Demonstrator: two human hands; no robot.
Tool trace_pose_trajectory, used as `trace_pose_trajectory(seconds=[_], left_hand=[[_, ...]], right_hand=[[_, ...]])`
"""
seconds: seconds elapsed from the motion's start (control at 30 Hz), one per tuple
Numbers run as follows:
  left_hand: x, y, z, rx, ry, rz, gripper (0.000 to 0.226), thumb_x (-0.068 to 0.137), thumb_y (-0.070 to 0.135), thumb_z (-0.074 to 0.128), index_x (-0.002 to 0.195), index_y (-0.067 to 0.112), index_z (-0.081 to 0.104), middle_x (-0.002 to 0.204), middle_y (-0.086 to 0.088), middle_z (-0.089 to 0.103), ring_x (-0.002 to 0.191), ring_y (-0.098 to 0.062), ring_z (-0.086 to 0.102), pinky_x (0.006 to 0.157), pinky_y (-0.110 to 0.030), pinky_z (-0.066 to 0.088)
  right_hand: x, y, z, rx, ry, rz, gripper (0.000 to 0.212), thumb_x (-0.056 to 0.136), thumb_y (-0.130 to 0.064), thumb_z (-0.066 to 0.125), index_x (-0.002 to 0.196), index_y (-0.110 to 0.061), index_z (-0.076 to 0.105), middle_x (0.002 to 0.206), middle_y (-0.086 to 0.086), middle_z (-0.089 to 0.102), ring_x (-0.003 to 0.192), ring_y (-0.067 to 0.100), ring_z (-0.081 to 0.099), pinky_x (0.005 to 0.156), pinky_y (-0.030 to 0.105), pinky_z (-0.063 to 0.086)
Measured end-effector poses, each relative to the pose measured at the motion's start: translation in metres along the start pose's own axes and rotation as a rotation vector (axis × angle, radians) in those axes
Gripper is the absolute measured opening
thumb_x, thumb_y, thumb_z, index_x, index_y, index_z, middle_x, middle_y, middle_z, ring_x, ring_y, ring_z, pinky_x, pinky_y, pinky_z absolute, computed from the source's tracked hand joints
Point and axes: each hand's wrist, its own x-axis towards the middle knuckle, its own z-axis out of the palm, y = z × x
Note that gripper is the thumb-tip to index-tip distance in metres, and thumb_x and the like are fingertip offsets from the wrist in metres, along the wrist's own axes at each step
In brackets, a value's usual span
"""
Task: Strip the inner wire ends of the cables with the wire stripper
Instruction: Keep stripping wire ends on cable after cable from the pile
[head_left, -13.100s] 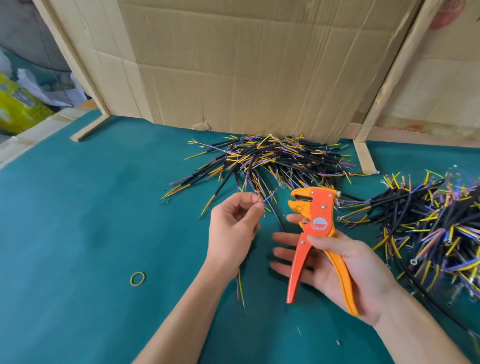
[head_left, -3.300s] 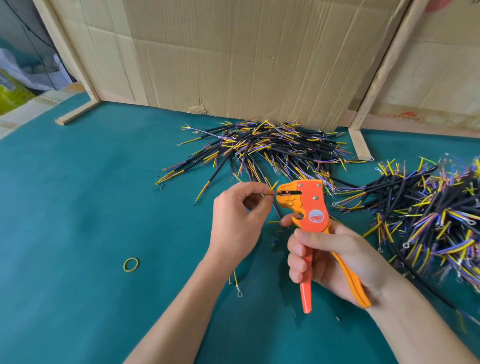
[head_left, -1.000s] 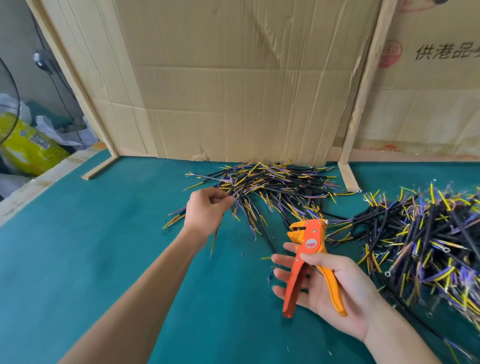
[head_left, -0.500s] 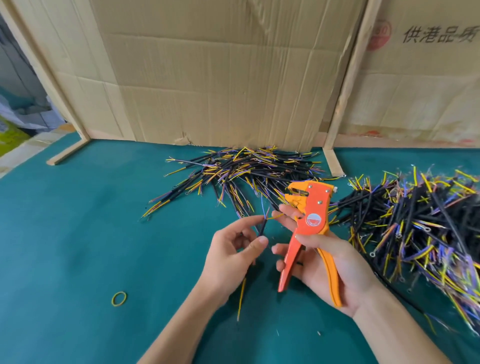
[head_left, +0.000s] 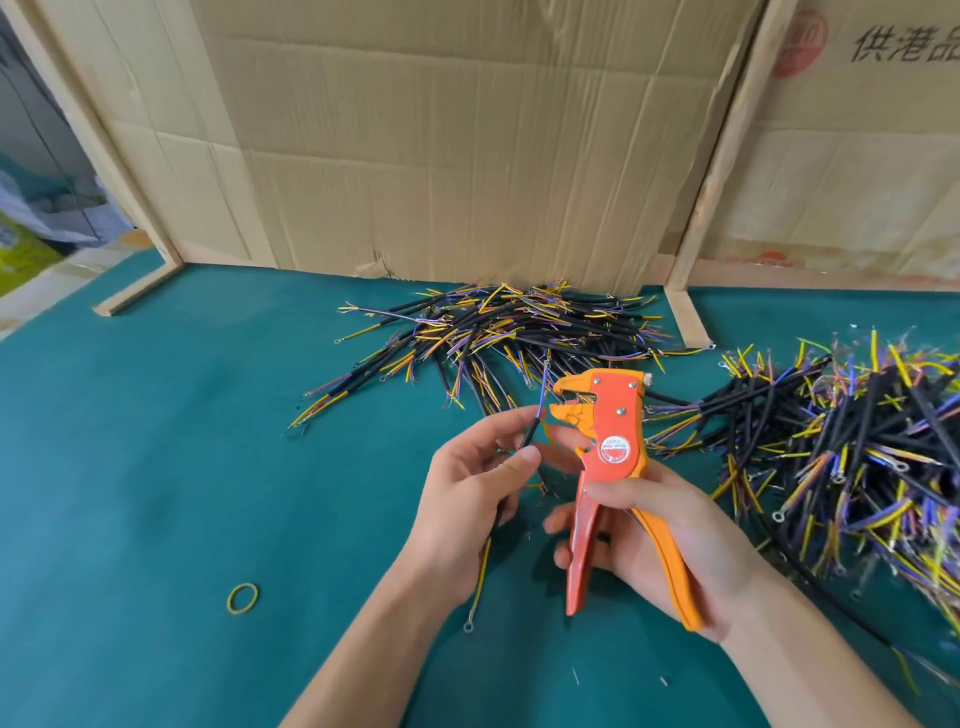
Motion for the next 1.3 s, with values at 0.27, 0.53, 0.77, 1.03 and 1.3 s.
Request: trace_pose_trajectory(seconds=[0.27, 0.53, 0.77, 1.03, 1.3], left_hand=[[0.001, 0.007, -0.001, 0.003, 0.033, -0.016, 0.014, 0.1, 0.019, 0.059, 0.107, 0.017, 0.07, 0.073, -0.002, 0.063, 0.046, -0.01, 0.034, 0.04, -0.019, 0.023], [0.007, 0.009, -0.01, 0.14, 0.274, 0.14, 0.016, 0.097, 0.02, 0.066, 0.082, 0.026, 0.067, 0.065, -0.005, 0.066, 0.044, -0.015, 0.029, 0.042, -0.021, 0.028], [0.008, 0.001, -0.009, 0.331, 0.298, 0.18, 0.012, 0.09, 0.022, 0.066, 0.079, 0.027, 0.066, 0.053, 0.002, 0.054, 0.046, -0.011, 0.037, 0.05, -0.022, 0.033], [0.006, -0.001, -0.006, 0.394, 0.26, 0.18, 0.02, 0.094, 0.011, 0.067, 0.086, 0.028, 0.068, 0.054, 0.003, 0.06, 0.044, -0.009, 0.038, 0.051, -0.021, 0.035], [0.009, 0.001, -0.009, 0.31, 0.325, 0.169, 0.02, 0.094, 0.009, 0.067, 0.081, 0.024, 0.068, 0.053, 0.003, 0.055, 0.043, -0.007, 0.036, 0.046, -0.017, 0.03]], right_hand=[[0.002, 0.001, 0.006, 0.022, -0.028, 0.02, 0.051, 0.084, -0.012, 0.065, 0.135, -0.016, 0.065, 0.137, 0.02, 0.063, 0.082, 0.034, 0.066, 0.077, 0.051, 0.057], [0.002, -0.002, 0.006, 0.081, 0.029, 0.108, 0.041, 0.096, -0.028, 0.066, 0.135, -0.017, 0.065, 0.104, 0.028, 0.067, 0.089, 0.044, 0.068, 0.089, 0.06, 0.054], [0.002, 0.0, 0.006, -0.022, -0.042, 0.144, 0.055, 0.086, -0.018, 0.076, 0.138, -0.008, 0.059, 0.098, 0.028, 0.063, 0.082, 0.041, 0.066, 0.081, 0.054, 0.055], [0.003, -0.002, 0.004, 0.039, 0.044, 0.035, 0.056, 0.077, -0.013, 0.075, 0.132, -0.007, 0.065, 0.11, 0.026, 0.066, 0.077, 0.039, 0.065, 0.072, 0.05, 0.056], [-0.001, -0.006, 0.004, -0.023, 0.023, 0.119, 0.058, 0.073, -0.006, 0.077, 0.129, -0.001, 0.064, 0.109, 0.037, 0.065, 0.079, 0.043, 0.067, 0.07, 0.05, 0.058]])
